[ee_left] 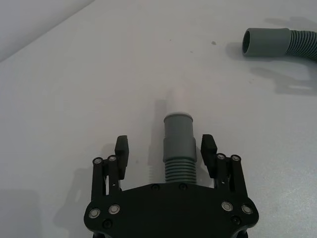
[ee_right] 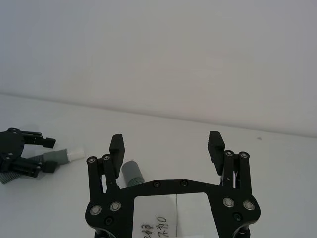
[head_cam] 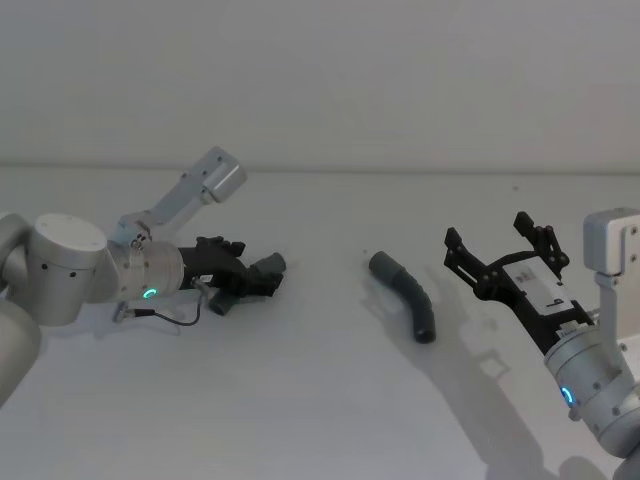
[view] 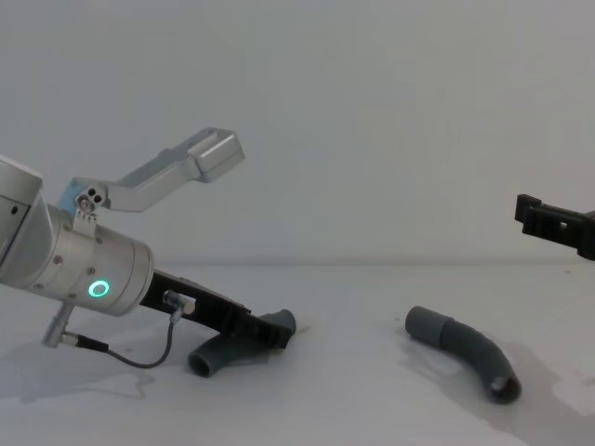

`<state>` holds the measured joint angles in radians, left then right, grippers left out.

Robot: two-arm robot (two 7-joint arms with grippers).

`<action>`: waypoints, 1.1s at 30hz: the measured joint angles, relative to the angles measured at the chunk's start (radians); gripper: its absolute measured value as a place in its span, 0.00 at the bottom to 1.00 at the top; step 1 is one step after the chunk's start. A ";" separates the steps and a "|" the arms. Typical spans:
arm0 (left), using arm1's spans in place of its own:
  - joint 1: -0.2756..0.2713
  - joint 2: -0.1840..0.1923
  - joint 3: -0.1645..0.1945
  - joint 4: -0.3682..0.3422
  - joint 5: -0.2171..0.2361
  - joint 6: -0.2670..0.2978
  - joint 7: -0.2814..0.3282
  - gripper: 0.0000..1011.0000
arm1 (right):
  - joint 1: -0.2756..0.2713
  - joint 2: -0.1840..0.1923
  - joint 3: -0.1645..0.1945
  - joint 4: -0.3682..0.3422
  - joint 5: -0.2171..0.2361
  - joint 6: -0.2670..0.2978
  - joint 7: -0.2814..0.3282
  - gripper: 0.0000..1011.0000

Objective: Use both hands to pick up one end of the pipe from the table, align the ends, and insert them.

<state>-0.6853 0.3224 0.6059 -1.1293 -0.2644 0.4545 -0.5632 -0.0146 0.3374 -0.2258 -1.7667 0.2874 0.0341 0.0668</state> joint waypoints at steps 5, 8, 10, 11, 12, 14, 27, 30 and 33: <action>0.000 -0.001 0.000 0.002 0.001 0.002 0.001 0.79 | 0.000 0.000 0.000 0.000 0.000 0.000 0.000 0.99; -0.001 -0.002 0.000 0.003 0.001 0.003 0.002 0.69 | 0.000 0.000 0.000 0.000 0.000 0.000 0.000 0.99; -0.001 -0.002 0.000 0.004 0.001 0.003 0.002 0.64 | 0.000 0.000 0.000 0.000 0.000 0.000 0.000 0.99; -0.001 -0.002 0.000 0.004 0.001 0.003 0.002 0.60 | 0.000 0.000 0.000 0.000 0.000 0.000 0.000 0.99; -0.001 -0.002 0.000 0.004 0.001 0.004 0.002 0.56 | 0.000 0.000 0.000 0.000 0.000 0.000 0.000 0.99; -0.001 -0.002 0.000 0.005 0.001 0.004 0.002 0.52 | 0.000 0.000 0.000 0.000 0.000 0.000 0.000 0.99; -0.002 -0.004 0.000 0.006 0.001 0.005 0.003 0.35 | 0.000 0.000 0.000 0.000 0.000 0.000 0.000 0.99; -0.002 -0.004 0.000 0.006 0.001 0.005 0.003 0.35 | 0.000 0.000 0.000 0.000 0.000 0.000 0.000 0.99; -0.002 -0.004 0.000 0.006 0.001 0.005 0.003 0.35 | 0.000 0.000 0.000 0.000 0.000 0.000 0.000 0.99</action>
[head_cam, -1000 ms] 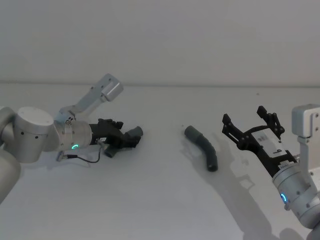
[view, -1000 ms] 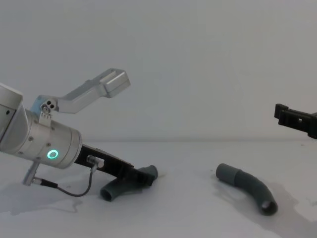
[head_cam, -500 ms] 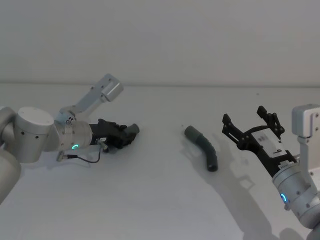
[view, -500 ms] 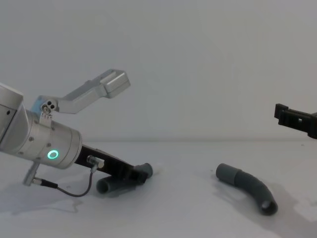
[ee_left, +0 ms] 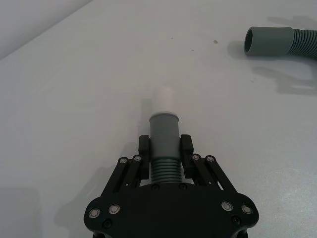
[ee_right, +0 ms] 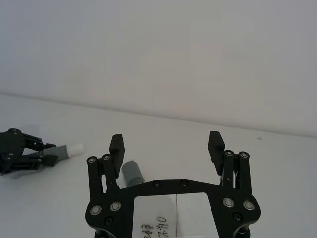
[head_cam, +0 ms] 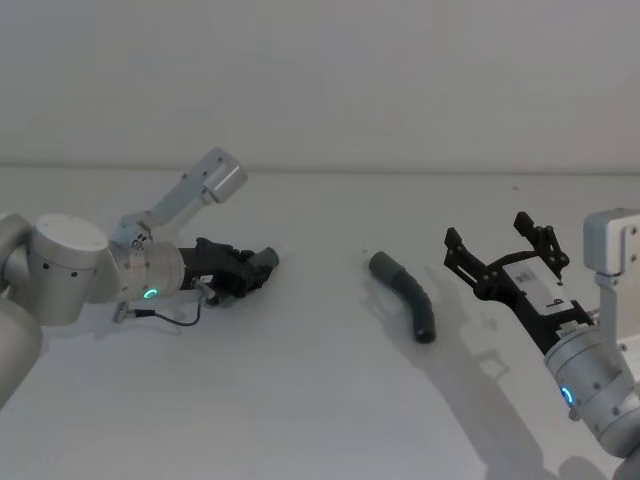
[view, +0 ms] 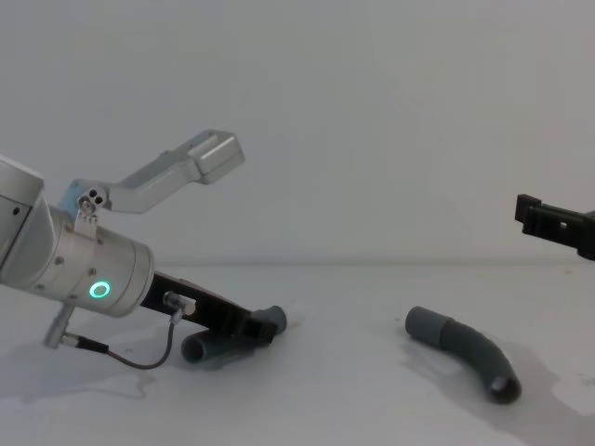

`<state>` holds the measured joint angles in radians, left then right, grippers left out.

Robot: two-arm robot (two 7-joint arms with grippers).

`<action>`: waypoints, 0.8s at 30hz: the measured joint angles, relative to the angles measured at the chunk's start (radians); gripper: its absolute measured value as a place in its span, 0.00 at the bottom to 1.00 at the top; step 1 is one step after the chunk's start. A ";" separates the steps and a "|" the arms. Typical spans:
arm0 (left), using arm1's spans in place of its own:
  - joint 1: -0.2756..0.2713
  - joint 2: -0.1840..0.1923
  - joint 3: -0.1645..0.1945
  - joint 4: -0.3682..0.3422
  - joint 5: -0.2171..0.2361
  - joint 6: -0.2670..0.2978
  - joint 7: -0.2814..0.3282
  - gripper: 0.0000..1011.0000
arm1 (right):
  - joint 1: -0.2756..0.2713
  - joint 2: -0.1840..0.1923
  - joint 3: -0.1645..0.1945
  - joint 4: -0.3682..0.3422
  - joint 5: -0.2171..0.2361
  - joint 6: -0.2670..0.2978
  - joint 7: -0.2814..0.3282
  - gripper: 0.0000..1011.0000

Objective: Use both hands to pick up one end of the pipe from the table, align the ends, and insert them.

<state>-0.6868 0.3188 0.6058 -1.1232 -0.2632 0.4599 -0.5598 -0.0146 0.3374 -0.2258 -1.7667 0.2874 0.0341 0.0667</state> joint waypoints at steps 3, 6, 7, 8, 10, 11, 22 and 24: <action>0.000 0.000 0.000 0.000 0.000 0.000 0.000 0.35 | 0.000 0.000 0.000 0.000 0.000 0.000 0.000 0.99; 0.000 0.000 0.000 0.000 0.000 0.000 0.000 0.35 | 0.000 0.000 0.000 0.000 0.000 0.000 0.000 0.99; 0.000 0.000 0.000 0.000 0.000 0.000 0.000 0.35 | 0.000 0.000 0.000 0.000 0.000 0.000 0.000 0.99; 0.000 0.000 0.000 0.000 0.000 0.000 0.000 0.35 | 0.000 0.000 0.000 0.000 0.000 0.000 0.000 0.99; 0.000 0.000 0.000 0.000 0.000 0.000 0.000 0.35 | 0.000 0.000 0.000 0.000 0.000 0.000 0.000 0.99; 0.000 0.000 0.000 0.000 0.000 0.000 0.000 0.35 | 0.000 0.000 0.000 0.000 0.000 0.000 0.000 0.99; 0.000 0.000 0.000 0.000 0.000 0.000 0.000 0.35 | 0.000 0.000 0.000 0.000 0.000 0.000 0.000 0.99; 0.000 0.000 0.000 0.000 0.000 0.000 0.000 0.35 | 0.000 0.000 0.000 0.000 0.000 0.000 0.000 0.99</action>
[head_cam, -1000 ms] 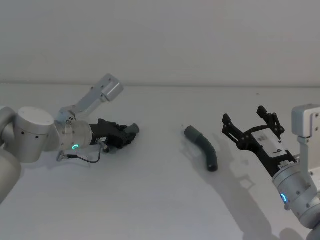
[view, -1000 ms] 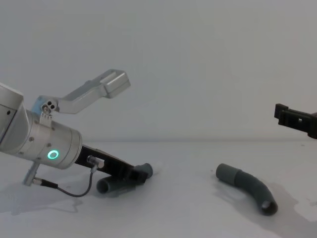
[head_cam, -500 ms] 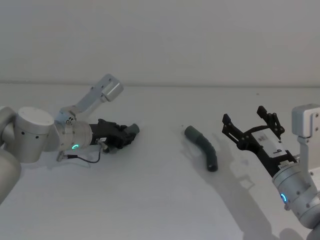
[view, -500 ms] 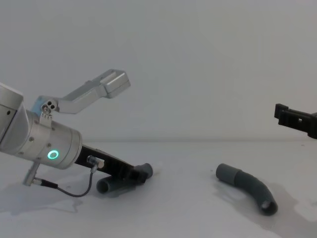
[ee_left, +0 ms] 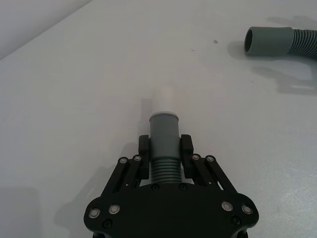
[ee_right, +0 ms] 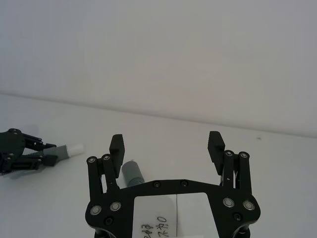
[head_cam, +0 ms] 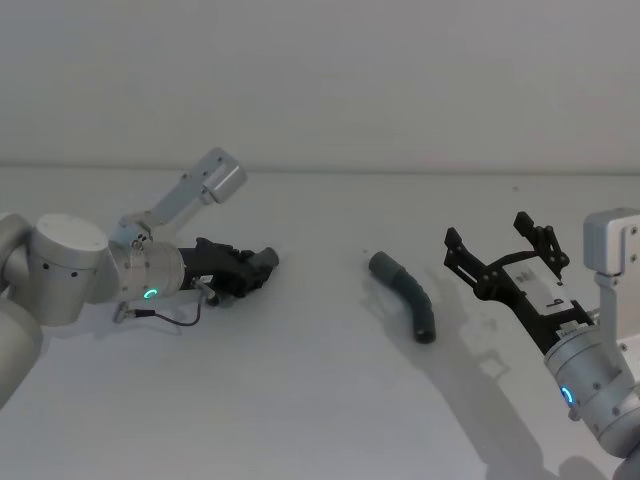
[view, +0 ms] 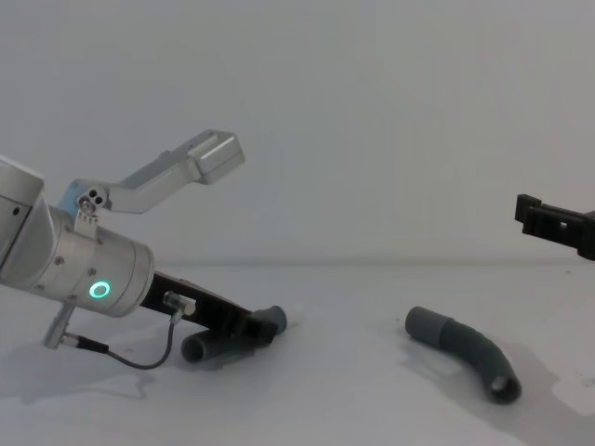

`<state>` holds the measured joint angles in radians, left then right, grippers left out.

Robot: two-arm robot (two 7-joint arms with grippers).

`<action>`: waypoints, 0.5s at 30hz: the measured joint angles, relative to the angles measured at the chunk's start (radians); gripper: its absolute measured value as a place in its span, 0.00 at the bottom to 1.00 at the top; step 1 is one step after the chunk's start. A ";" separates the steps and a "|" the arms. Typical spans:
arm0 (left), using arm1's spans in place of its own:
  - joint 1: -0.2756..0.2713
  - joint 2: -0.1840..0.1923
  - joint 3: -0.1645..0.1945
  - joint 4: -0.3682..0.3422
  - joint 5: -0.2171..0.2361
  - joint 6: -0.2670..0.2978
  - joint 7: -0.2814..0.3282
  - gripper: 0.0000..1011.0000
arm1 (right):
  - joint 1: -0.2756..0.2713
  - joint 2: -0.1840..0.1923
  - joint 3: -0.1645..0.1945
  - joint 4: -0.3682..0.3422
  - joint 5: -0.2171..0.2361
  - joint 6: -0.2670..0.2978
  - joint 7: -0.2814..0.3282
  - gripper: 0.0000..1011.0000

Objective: Use both hands to pick up one end of the pipe from the table, align the ends, and insert them.

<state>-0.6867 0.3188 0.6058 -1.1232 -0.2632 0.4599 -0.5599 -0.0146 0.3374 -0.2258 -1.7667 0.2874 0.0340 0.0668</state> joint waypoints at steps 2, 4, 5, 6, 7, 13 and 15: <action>0.000 0.000 0.000 0.000 0.000 0.000 0.000 0.35 | 0.000 0.000 0.000 0.000 0.000 0.000 0.000 0.99; 0.000 0.000 0.000 0.000 0.000 0.000 0.000 0.35 | 0.000 0.000 0.000 0.000 0.000 0.000 0.000 0.99; 0.000 0.000 0.000 0.000 0.000 0.000 0.000 0.35 | 0.000 0.000 0.000 0.000 0.000 0.000 0.000 0.99; 0.000 0.000 0.000 0.000 0.000 0.000 0.000 0.35 | 0.000 0.000 0.000 0.000 0.000 0.000 0.000 0.99; 0.000 0.000 0.000 0.000 0.000 0.000 0.000 0.35 | 0.000 0.000 0.000 0.000 0.000 0.000 0.000 0.99; 0.000 0.000 0.000 0.000 0.000 0.000 0.000 0.35 | 0.000 0.000 0.000 0.000 0.000 0.000 0.000 0.99; 0.000 0.000 0.000 0.000 0.000 0.000 0.000 0.35 | 0.000 0.000 0.000 0.000 0.000 0.000 0.000 0.99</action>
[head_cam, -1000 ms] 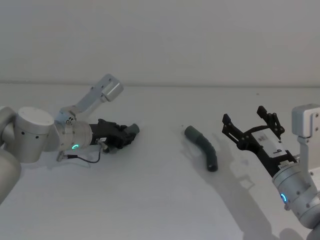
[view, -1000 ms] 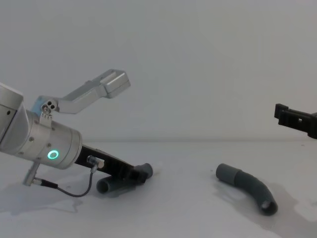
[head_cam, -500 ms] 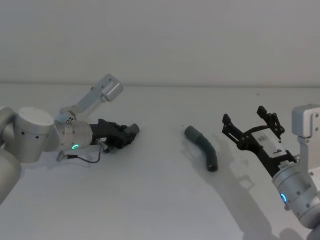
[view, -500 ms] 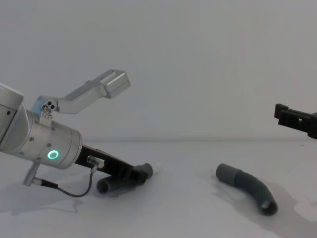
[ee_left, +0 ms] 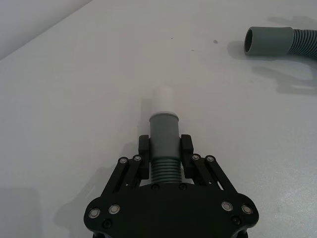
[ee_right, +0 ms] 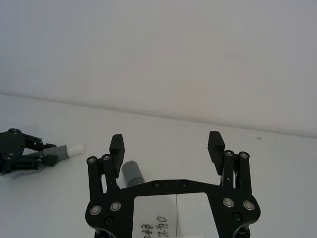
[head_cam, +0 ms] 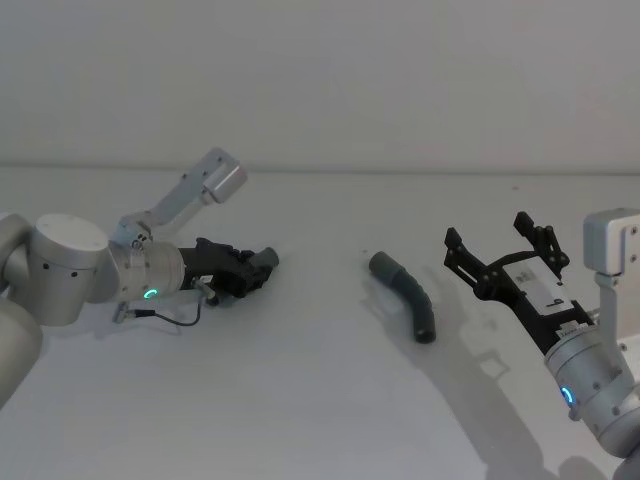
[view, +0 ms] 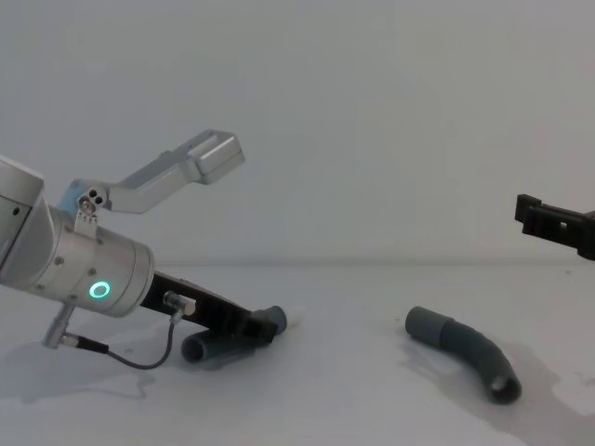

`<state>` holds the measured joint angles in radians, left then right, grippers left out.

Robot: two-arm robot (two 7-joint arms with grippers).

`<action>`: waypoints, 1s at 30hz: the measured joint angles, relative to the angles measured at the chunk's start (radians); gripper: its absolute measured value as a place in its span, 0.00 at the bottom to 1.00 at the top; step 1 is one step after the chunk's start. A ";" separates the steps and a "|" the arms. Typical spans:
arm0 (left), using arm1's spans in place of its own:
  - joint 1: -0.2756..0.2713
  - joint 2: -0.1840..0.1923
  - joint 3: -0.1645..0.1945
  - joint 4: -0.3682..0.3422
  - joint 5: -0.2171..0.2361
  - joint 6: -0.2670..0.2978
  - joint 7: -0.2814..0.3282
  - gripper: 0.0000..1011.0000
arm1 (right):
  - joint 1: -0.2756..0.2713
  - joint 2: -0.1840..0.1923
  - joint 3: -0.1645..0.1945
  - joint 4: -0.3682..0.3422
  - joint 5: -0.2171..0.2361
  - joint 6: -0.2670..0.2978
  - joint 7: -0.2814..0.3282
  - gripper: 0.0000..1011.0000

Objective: Use both hands to pick up one end of the pipe from the table, align the ends, and insert them.

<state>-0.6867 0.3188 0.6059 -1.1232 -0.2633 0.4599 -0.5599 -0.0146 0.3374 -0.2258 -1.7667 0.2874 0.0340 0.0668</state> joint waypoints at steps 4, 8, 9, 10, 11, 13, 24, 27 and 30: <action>0.000 0.000 0.000 0.000 0.000 0.000 0.000 0.35 | 0.000 0.000 0.000 0.000 0.000 0.000 0.000 0.99; 0.000 0.000 0.000 0.000 0.000 0.000 0.000 0.35 | 0.000 0.000 0.000 0.000 0.000 0.000 0.000 0.99; 0.000 0.000 0.000 0.000 0.000 0.000 0.000 0.35 | 0.000 0.000 0.000 0.000 0.000 0.000 0.000 0.99; 0.000 0.000 0.000 0.000 0.000 0.000 0.000 0.35 | 0.000 0.000 0.000 0.000 0.000 0.000 0.000 0.99; 0.000 0.000 0.000 0.000 0.000 0.000 0.000 0.35 | 0.000 0.000 0.000 0.000 0.000 0.000 0.000 0.99; 0.000 0.000 0.000 0.000 0.000 0.000 0.000 0.35 | 0.000 0.000 0.000 0.000 0.000 0.000 0.000 0.99; 0.000 0.000 0.000 0.000 0.000 0.000 0.000 0.35 | 0.000 0.000 0.000 0.000 0.000 0.000 0.000 0.99; 0.000 0.000 0.000 0.000 0.000 0.000 0.000 0.35 | 0.000 0.000 0.000 0.000 0.000 0.000 0.000 0.99; 0.000 0.000 0.000 0.000 0.000 0.000 0.000 0.35 | 0.000 0.000 0.000 0.000 0.000 0.000 0.000 0.99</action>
<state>-0.6867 0.3188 0.6059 -1.1232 -0.2632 0.4599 -0.5599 -0.0146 0.3375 -0.2258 -1.7667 0.2874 0.0340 0.0668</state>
